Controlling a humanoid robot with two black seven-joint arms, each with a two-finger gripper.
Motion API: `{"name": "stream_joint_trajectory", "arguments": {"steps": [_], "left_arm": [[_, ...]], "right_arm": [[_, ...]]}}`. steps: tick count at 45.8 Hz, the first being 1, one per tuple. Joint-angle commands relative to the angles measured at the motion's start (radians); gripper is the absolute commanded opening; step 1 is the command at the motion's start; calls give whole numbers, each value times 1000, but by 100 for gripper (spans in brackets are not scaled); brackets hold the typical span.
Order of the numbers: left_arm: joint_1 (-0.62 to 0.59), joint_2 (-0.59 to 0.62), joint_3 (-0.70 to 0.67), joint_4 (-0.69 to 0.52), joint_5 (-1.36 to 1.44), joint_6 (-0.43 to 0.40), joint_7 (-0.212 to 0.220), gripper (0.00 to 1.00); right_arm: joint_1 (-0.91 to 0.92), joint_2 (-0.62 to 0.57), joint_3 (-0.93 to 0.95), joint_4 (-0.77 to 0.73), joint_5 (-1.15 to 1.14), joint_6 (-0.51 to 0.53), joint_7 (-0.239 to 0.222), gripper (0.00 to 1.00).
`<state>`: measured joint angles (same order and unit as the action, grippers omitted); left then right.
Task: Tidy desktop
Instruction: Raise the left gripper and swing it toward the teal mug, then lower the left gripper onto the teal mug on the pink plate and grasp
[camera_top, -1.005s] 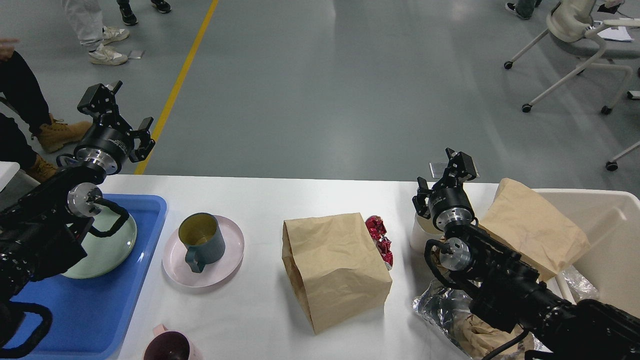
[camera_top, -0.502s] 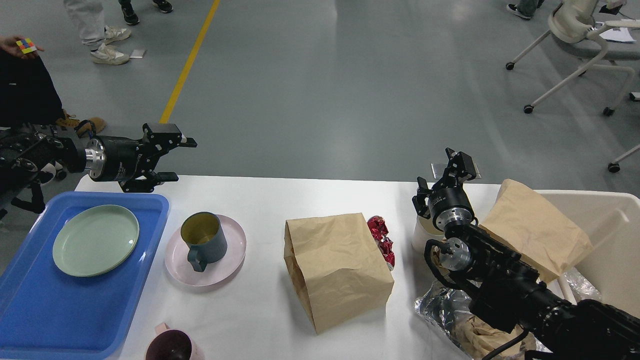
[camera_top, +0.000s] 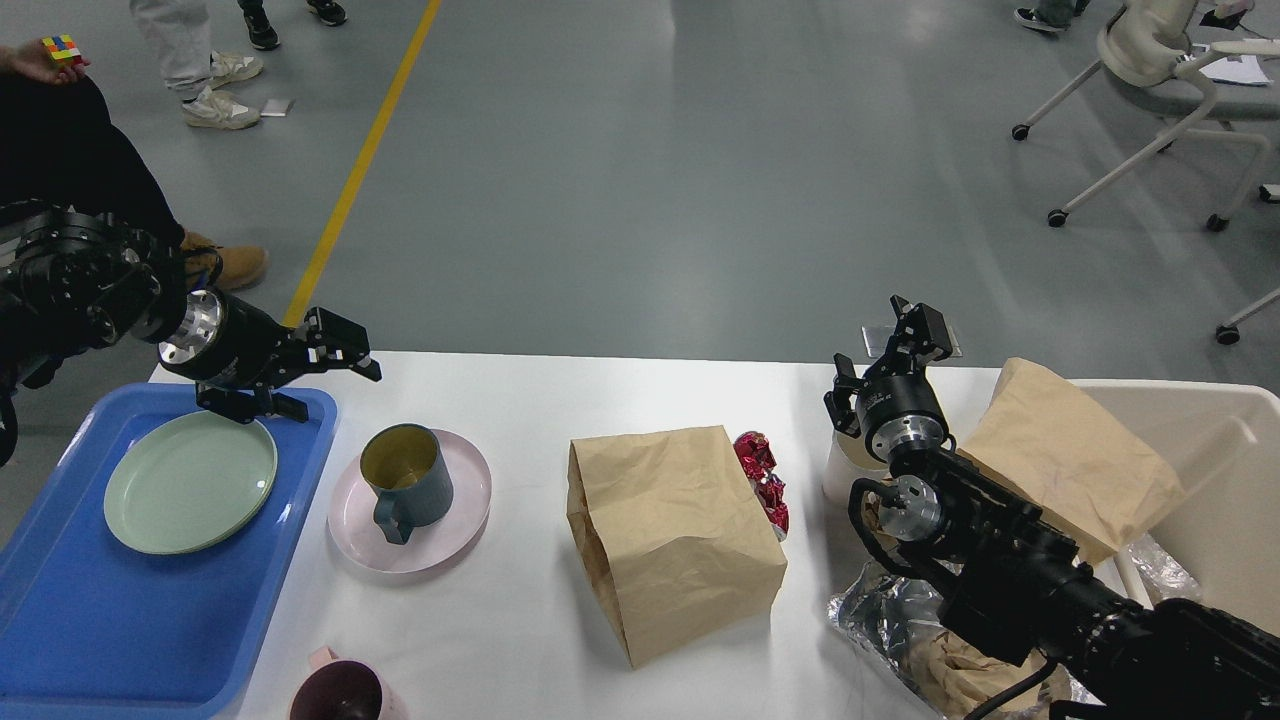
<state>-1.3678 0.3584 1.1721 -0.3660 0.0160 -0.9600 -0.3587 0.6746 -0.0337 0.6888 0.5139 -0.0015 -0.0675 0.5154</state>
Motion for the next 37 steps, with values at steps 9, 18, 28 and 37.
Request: {"name": "stream_joint_trajectory", "arguments": {"steps": [9,18,28,37], "left_arm": [[-117,-53,211,-119,1,0,1,97],[-206,-67,294,-195,2,0,1,97],[-238,-118,330,-235,5,0,18,96],[-228,-153,307,-234,5,0,87,96]], "right_arm": [[-1,0,0,0,0,0,0,100],[0,0,0,0,0,0,0,100],[-1,0,0,0,0,0,0,100],[-1,0,0,0,0,0,0,100]]}}
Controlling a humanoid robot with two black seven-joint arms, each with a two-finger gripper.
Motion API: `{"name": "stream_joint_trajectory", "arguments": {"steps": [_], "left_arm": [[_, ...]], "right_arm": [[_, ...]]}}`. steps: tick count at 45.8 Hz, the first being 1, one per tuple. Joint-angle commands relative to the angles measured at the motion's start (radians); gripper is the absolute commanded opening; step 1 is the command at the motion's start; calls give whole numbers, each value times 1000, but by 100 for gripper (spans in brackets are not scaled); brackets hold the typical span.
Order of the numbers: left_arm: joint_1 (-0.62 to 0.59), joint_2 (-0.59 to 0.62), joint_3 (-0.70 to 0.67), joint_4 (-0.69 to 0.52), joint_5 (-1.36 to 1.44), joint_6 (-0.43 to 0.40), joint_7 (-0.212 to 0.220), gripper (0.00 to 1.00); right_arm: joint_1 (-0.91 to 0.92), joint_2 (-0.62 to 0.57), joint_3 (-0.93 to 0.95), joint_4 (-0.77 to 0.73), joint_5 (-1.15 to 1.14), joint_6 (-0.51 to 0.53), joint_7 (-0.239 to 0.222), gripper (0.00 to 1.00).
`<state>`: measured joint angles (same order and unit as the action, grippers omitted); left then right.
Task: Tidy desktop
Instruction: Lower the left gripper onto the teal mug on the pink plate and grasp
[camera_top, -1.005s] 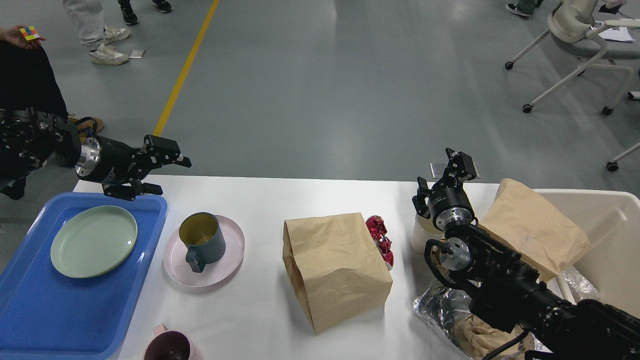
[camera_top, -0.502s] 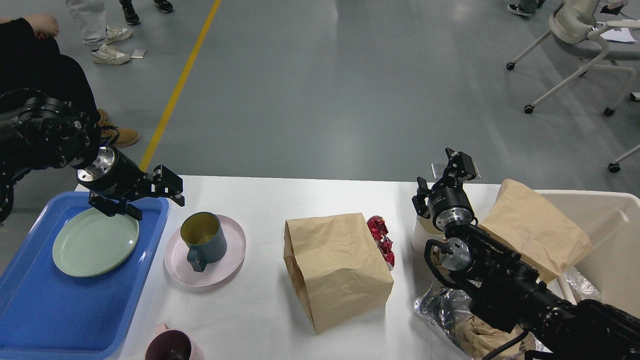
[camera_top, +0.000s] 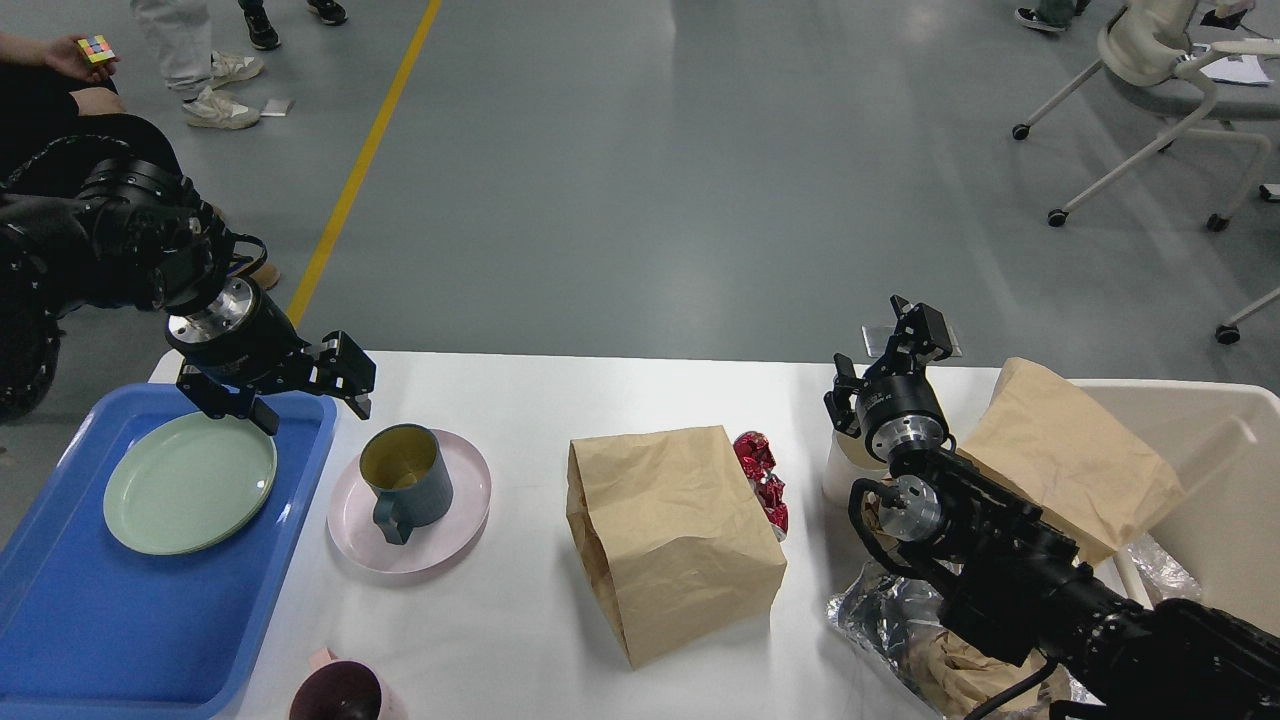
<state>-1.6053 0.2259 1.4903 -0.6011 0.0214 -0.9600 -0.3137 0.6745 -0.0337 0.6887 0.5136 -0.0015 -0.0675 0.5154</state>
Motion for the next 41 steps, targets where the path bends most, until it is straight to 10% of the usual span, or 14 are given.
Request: {"name": "stream_joint_trajectory", "arguments": {"steps": [1,26,41], "left_arm": [[10,-25,-11,0,-1,0,53,96],[151,-53,-127,78,-3,222,232,96],[203,-72,-197,93,-3,224,248,96]], "right_arm": [[0,0,0,0,0,0,0,100],[-1,0,0,0,0,0,0,100],[0,0,0,0,0,0,0,100]]}}
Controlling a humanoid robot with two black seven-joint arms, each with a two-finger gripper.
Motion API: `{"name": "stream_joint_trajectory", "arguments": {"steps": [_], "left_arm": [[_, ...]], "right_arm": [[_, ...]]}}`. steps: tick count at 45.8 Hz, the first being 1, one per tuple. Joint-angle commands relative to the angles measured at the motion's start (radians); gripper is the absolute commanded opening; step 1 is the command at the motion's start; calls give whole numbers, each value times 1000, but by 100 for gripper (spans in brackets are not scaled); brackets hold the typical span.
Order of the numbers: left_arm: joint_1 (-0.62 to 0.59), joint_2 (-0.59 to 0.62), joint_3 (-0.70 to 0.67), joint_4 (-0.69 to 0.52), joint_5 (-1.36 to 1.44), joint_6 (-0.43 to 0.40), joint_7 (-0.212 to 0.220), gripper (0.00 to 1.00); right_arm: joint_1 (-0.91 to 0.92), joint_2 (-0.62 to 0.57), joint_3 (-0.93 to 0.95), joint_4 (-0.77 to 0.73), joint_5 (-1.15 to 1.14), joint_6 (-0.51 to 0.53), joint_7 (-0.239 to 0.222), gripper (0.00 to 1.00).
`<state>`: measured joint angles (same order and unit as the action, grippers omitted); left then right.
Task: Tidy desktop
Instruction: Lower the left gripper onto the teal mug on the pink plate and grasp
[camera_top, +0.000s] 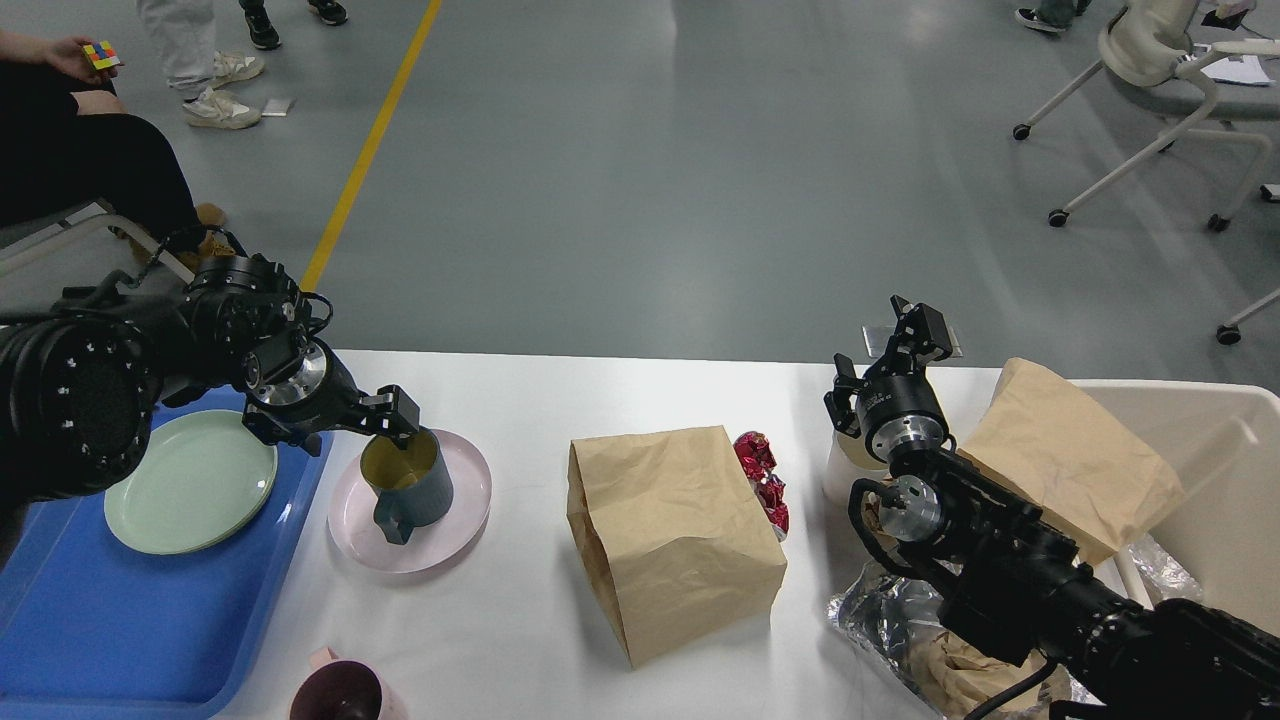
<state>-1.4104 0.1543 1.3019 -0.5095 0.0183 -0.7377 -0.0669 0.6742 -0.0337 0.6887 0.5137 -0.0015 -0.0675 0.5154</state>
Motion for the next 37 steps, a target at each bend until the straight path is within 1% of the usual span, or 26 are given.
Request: {"name": "stream_joint_trajectory", "arguments": {"steps": [1,6,11,14,16,18,22,27,34,37], "left_arm": [[13,-1,-9,2,0,3,1,96],[28,-2,-10,2,-1,7,1,95],[44,-4,-13,2,0,12,1,91],[48,-10,-13,2,0,30,1,89],[48,-16,-12,2,0,43,1,85],[50,-16,-12,2,0,46,1,80],[51,-18,-10,2,0,43,3,64],[50,-18,-10,2,0,43,3,56],[51,-18,-9,0,2,44,3,35],[51,-18,-9,2,2,46,3,31]], "right_arm": [[1,0,0,0,0,0,0,100],[1,0,0,0,0,0,0,100],[1,0,0,0,0,0,0,100],[1,0,0,-1,0,0,0,100],[1,0,0,0,0,0,0,100],[1,0,0,0,0,0,0,100],[1,0,0,0,0,0,0,100],[1,0,0,0,0,0,0,100],[-1,0,0,0,0,0,0,100],[-1,0,0,0,0,0,0,100]]}}
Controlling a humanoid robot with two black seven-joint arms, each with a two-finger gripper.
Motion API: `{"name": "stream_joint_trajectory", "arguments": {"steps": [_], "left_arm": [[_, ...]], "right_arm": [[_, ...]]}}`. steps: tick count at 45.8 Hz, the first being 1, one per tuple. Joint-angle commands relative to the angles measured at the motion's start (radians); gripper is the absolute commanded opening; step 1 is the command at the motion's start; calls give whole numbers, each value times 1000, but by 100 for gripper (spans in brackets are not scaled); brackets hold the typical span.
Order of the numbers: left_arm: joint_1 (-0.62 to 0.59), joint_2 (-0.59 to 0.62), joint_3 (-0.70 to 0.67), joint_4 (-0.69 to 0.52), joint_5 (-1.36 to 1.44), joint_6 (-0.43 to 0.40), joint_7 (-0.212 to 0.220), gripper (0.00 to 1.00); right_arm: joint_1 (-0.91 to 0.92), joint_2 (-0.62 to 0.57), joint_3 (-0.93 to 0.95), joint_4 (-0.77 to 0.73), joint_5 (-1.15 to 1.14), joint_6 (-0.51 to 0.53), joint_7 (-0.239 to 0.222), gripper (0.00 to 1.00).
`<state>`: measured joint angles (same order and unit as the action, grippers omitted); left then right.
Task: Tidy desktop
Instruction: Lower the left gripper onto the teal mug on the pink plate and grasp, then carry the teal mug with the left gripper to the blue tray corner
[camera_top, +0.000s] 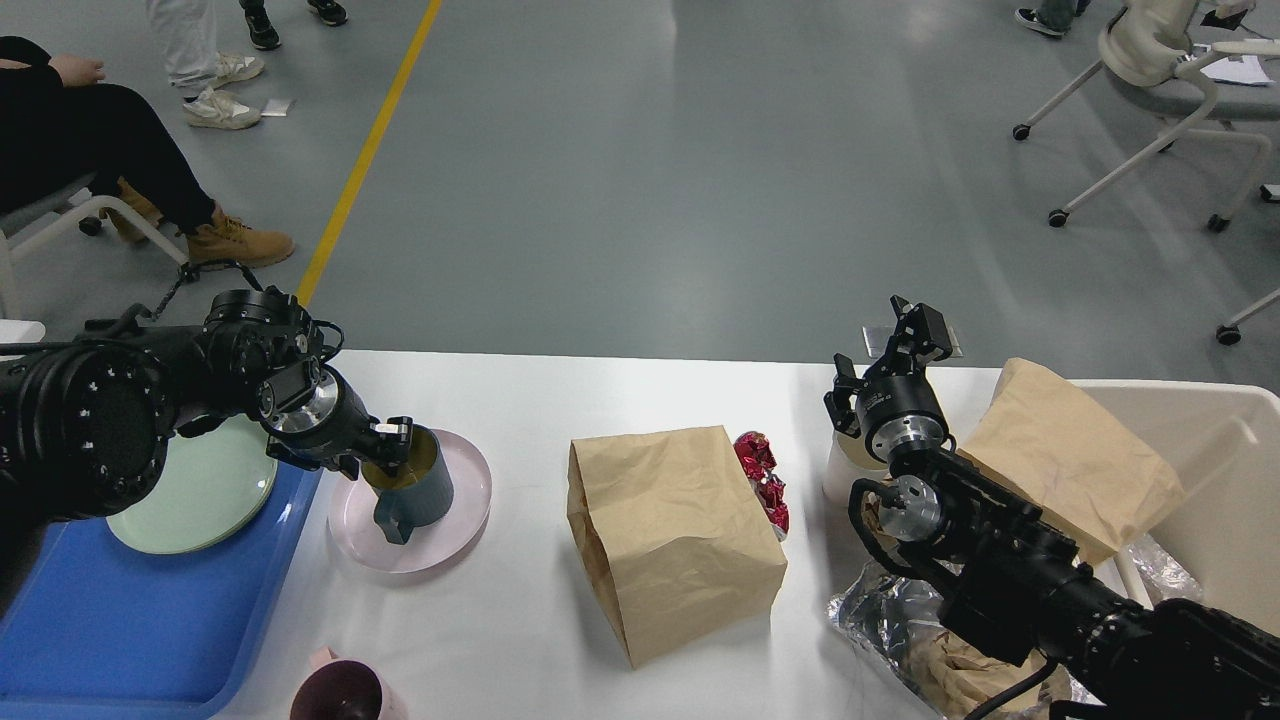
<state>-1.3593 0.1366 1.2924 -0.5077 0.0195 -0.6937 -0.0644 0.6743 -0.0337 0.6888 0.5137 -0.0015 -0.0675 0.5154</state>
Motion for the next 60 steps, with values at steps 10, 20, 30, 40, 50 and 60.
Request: {"name": "stream_joint_trajectory", "arguments": {"steps": [10,20,30,40,50,60], "left_arm": [[0,0,1,-2,0,-7,1,13],[0,0,-1,-2,0,-9,78,0],[6,3,-7,-2,-1,-10,115,0],[-78,31,-21,-6,-1,-139,112,0],[-156,141,-34,-8,-4,-266,106,0],[-169,276,-44,-14,-6,-266,109,0]], "right_arm": [[1,0,0,-1,0,0,0,100],[1,0,0,0,0,0,0,100],[1,0,0,0,0,0,0,100],[1,0,0,0,0,0,0,100],[1,-2,0,0,0,0,0,100],[1,0,0,0,0,0,0,100]]}}
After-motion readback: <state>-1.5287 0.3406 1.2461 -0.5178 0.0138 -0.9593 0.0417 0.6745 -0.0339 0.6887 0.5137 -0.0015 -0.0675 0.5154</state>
